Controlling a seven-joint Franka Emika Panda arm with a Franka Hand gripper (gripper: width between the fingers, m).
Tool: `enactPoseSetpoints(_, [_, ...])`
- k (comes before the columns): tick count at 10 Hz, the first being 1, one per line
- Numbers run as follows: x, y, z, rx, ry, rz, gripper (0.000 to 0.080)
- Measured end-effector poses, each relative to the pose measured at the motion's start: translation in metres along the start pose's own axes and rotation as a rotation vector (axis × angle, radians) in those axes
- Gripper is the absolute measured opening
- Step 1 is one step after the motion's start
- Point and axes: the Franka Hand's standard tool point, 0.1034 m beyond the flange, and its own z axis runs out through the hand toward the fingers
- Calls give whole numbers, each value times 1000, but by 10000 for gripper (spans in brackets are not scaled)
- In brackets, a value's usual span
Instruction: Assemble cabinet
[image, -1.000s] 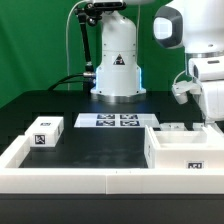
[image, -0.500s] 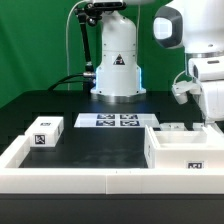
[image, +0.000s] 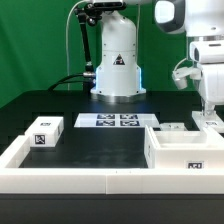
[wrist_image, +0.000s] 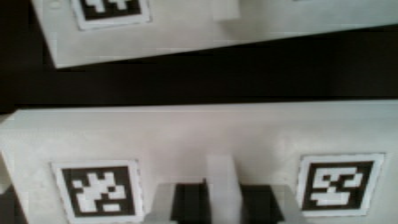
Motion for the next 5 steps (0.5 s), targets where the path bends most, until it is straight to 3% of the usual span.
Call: enactPoseSetpoints(5, [-37, 19, -9, -12, -9, 17, 68])
